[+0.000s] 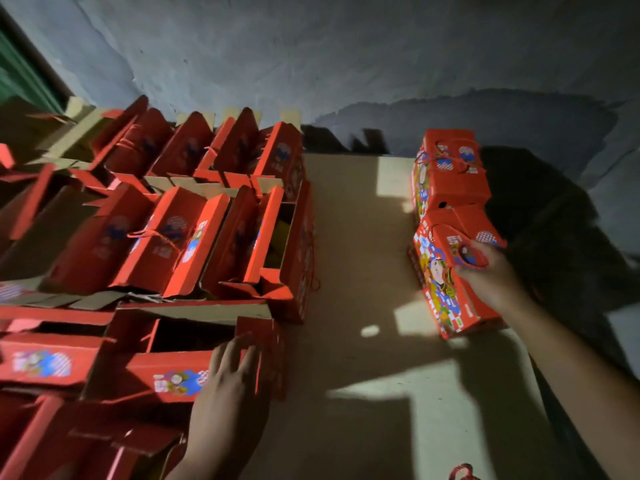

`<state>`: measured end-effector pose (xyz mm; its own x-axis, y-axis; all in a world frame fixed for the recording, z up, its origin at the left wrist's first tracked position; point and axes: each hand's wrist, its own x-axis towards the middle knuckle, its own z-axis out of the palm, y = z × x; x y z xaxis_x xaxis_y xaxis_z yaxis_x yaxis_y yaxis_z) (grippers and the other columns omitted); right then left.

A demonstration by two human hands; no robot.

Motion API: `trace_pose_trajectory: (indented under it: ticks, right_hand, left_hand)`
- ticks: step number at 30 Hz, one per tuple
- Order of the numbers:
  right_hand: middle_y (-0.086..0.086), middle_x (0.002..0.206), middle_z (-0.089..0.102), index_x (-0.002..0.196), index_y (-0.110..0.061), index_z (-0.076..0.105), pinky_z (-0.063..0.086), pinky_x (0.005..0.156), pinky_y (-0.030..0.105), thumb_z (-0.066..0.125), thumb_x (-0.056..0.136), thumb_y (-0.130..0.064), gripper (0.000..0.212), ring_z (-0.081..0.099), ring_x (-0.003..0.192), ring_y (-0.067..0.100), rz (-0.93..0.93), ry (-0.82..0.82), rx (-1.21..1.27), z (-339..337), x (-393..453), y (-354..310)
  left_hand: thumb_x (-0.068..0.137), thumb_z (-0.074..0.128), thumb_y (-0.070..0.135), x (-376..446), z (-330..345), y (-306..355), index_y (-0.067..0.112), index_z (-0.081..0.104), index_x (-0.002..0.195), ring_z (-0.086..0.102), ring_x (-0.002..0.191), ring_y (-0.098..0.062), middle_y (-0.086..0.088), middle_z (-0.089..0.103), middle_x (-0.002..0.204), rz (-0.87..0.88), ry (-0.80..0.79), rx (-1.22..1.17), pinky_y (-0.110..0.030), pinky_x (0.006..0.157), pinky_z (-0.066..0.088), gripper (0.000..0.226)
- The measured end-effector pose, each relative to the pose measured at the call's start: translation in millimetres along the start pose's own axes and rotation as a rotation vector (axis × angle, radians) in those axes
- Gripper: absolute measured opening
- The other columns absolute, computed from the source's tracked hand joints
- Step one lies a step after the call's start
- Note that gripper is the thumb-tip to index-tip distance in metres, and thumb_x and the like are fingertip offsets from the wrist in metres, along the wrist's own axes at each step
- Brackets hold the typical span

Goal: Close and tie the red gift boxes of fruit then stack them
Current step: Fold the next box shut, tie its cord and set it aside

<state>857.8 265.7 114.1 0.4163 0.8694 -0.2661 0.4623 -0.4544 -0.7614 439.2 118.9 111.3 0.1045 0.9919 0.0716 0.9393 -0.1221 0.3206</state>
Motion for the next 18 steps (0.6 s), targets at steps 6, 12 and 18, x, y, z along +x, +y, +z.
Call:
trace_pose_trajectory:
  ticks: [6,12,18]
  right_hand:
    - [0.016,0.131,0.063,0.13,-0.007,0.066,0.043,0.102,0.035,0.08,0.083,-0.003,0.048,0.057,0.123,0.031,-0.042,-0.099,-0.15,49.0,-107.1,49.0]
    - [0.004,0.127,0.066,0.123,-0.015,0.069,0.041,0.107,0.03,0.079,0.084,-0.008,0.041,0.059,0.125,0.023,0.007,-0.32,-0.222,88.3,-223.7,95.6]
    - [-0.003,0.139,0.061,0.129,-0.029,0.065,0.039,0.107,0.02,0.078,0.088,-0.023,0.044,0.057,0.129,0.013,0.12,-0.33,-0.222,87.8,-299.1,112.6]
  left_hand:
    - [0.084,0.062,0.058,-3.4,6.8,-18.7,0.03,0.037,0.144,0.038,0.135,-0.022,0.005,0.043,0.145,-0.152,-0.22,0.093,-0.043,0.098,0.051,0.07]
    - [0.077,0.08,0.04,5.5,10.7,-31.7,0.033,0.025,0.15,0.034,0.138,-0.026,0.001,0.036,0.145,-0.094,-0.357,0.285,-0.057,0.1,0.043,0.091]
    - [0.087,0.07,0.035,12.3,3.6,-39.2,0.039,0.054,0.127,0.057,0.118,-0.019,0.011,0.065,0.12,0.049,-0.283,0.2,-0.044,0.091,0.043,0.043]
